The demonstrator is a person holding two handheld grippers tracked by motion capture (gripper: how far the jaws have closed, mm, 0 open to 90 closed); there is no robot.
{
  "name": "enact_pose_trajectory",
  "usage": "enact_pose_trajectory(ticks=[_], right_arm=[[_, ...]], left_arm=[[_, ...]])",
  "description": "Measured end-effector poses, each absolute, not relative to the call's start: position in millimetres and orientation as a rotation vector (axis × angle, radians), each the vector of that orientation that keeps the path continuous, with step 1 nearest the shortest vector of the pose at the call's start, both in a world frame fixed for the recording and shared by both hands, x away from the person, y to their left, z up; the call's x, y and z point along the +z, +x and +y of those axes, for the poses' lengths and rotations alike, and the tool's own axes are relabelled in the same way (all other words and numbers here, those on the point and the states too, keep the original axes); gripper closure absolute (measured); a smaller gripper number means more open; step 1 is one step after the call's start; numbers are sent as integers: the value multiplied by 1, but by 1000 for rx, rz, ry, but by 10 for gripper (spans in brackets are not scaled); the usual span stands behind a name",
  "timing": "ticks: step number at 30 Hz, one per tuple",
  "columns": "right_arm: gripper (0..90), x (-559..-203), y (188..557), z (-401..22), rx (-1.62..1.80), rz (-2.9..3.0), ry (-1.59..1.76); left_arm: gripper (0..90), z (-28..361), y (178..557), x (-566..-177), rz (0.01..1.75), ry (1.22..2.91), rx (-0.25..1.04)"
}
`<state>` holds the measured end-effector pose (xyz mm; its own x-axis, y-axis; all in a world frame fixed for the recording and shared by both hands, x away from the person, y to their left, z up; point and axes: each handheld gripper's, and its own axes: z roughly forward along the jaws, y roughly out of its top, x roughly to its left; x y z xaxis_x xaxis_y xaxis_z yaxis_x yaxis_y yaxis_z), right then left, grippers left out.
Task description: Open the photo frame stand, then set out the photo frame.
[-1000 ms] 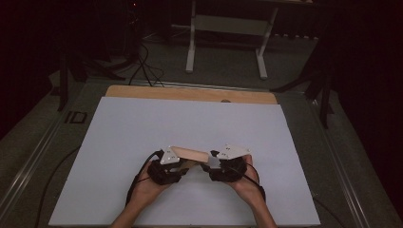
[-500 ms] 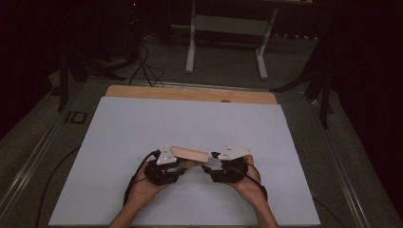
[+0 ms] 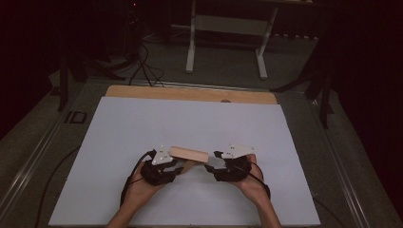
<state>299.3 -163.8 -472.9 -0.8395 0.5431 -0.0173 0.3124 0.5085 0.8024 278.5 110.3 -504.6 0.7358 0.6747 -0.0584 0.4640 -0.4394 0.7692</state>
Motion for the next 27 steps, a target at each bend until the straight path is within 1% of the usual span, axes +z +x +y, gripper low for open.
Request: enact_pose_trajectory(ticks=[5,7,13,17,18,23,24,25,26,27], right_arm=[[418,-470,302,-171,1246,2485,728],[459,-470,303,-175,1245,2485,725],[492,-468,302,-181,1240,2497,717],[532,-465,303,-186,1244,2503,709],[564,-465,303,-187,1243,2500,713],[785,-466,304,-187,1220,2474,737],[785,-466,304,-187,1220,2474,737],[818,-466,304,-186,1212,2461,751],[874,-467,306,-184,1206,2432,779],[888,-468,306,-183,1208,2420,787]], left_arm=[[634,113,278,-503,859,2107,331],[640,115,278,-503,862,2102,329],[658,116,278,-502,862,2098,335],[685,117,277,-501,860,2095,337],[702,117,277,-501,861,2091,340],[767,118,278,-499,864,2088,367],[782,118,278,-499,864,2088,367],[782,118,278,-499,864,2087,377],[818,118,278,-499,865,2089,383],[831,117,278,-498,865,2091,390]])
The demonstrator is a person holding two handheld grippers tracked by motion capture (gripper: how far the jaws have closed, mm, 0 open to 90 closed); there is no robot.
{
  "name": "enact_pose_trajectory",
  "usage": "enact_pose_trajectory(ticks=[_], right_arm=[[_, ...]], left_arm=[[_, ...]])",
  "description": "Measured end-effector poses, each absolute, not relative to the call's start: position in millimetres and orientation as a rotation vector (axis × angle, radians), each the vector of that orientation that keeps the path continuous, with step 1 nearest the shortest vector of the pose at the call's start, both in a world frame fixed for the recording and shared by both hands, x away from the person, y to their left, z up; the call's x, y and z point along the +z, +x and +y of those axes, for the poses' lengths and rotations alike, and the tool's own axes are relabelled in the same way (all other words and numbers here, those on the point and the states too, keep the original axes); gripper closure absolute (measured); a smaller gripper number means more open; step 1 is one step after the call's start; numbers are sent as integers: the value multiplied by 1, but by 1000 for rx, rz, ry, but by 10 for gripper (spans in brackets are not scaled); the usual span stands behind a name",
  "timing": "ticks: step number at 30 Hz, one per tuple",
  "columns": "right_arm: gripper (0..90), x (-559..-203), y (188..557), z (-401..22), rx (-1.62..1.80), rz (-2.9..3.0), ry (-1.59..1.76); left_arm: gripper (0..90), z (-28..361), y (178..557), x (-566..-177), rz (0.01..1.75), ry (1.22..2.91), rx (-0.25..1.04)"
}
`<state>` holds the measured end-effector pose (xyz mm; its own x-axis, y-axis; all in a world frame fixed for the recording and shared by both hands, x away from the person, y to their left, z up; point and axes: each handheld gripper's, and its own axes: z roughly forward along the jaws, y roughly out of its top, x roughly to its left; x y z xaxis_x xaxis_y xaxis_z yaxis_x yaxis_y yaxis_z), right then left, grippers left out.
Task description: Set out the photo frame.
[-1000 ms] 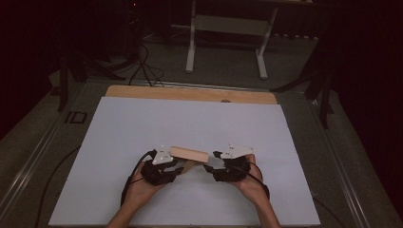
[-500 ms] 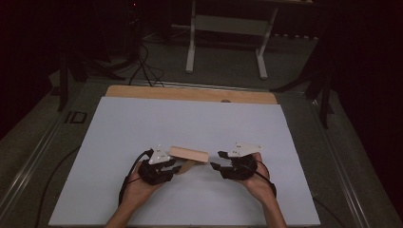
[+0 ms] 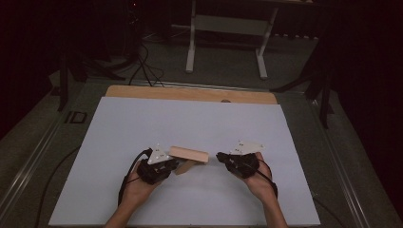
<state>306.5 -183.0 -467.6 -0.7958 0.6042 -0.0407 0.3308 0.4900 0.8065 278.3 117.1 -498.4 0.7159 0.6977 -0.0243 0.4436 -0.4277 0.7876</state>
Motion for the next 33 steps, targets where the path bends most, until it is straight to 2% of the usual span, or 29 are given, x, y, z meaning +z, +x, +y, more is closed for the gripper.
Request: enact_pose_trajectory(ticks=[4,16,33], right_arm=[[897,-468,309,-177,1228,2379,811],[897,-473,320,-151,1246,2344,854],[898,-475,326,-145,1275,2363,864]], left_arm=[[894,115,279,-497,863,2092,419],[895,110,282,-496,868,2087,432],[895,104,285,-495,857,2099,440]])
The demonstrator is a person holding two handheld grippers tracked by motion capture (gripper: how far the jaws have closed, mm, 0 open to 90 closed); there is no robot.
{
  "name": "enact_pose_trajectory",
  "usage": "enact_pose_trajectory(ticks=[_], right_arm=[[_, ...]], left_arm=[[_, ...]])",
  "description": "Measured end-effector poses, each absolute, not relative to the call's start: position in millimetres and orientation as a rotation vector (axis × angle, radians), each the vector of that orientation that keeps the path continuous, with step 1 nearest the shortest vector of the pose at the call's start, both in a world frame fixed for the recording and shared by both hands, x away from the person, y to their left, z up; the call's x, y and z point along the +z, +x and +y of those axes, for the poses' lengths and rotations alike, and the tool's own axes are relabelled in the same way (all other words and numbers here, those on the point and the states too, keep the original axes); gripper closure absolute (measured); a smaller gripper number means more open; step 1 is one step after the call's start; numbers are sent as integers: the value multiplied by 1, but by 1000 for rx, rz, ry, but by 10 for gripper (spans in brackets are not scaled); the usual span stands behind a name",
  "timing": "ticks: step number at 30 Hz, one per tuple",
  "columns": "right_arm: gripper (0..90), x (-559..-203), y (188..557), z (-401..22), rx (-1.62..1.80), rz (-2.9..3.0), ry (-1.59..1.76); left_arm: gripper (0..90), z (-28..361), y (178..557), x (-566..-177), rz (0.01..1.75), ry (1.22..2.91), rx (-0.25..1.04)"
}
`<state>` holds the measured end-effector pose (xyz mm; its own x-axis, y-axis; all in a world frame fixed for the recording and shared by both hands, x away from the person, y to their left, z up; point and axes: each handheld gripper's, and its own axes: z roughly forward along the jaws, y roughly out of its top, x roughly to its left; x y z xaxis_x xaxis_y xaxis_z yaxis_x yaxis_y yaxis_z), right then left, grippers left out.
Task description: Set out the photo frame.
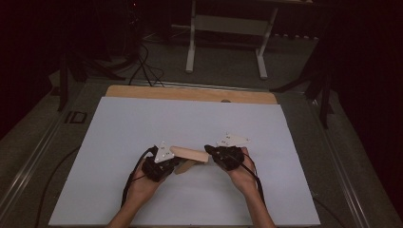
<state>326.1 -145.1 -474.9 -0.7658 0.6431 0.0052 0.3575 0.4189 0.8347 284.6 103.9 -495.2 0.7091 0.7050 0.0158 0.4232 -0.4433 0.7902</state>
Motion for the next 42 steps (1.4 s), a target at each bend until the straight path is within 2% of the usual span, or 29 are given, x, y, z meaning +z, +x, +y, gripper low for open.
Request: enact_pose_trajectory(ticks=[42], right_arm=[[899,-475,314,-144,1258,2370,805]], left_arm=[[895,86,280,-482,798,2104,433]])
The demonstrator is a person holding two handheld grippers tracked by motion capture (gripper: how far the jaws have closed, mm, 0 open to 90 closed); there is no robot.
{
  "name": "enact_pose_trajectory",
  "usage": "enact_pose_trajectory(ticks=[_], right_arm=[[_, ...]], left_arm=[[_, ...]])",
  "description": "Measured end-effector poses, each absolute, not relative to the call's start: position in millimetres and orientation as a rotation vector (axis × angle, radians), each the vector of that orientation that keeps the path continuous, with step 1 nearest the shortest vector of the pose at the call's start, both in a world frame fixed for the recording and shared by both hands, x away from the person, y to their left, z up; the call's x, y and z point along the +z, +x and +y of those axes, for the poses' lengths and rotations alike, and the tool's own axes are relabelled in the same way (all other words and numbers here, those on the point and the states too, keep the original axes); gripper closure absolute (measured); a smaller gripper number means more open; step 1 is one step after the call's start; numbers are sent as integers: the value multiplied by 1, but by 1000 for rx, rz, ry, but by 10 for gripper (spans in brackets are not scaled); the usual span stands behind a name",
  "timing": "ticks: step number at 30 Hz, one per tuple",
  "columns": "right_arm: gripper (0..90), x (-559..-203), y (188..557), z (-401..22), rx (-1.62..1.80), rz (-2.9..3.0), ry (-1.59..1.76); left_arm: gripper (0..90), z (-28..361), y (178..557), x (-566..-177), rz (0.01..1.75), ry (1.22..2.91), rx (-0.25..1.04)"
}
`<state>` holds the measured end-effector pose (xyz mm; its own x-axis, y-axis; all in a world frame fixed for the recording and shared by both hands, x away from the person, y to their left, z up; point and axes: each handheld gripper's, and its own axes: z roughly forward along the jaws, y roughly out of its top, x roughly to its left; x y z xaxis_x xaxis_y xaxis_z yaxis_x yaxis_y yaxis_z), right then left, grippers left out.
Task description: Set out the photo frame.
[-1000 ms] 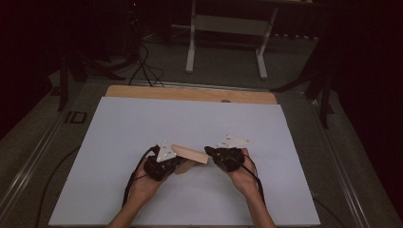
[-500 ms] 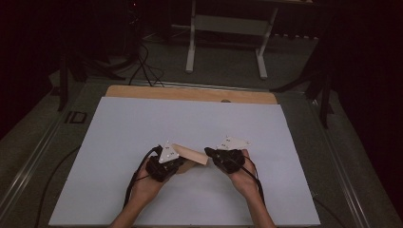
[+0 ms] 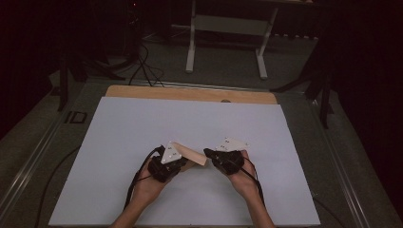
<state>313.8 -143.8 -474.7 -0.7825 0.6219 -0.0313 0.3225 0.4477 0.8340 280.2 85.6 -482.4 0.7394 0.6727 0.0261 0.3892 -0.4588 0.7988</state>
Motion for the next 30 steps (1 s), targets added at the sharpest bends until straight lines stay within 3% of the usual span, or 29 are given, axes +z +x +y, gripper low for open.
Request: enact_pose_trajectory(ticks=[30], right_arm=[[899,-474,304,-135,1247,2405,738]], left_arm=[[895,85,294,-487,813,2110,443]])
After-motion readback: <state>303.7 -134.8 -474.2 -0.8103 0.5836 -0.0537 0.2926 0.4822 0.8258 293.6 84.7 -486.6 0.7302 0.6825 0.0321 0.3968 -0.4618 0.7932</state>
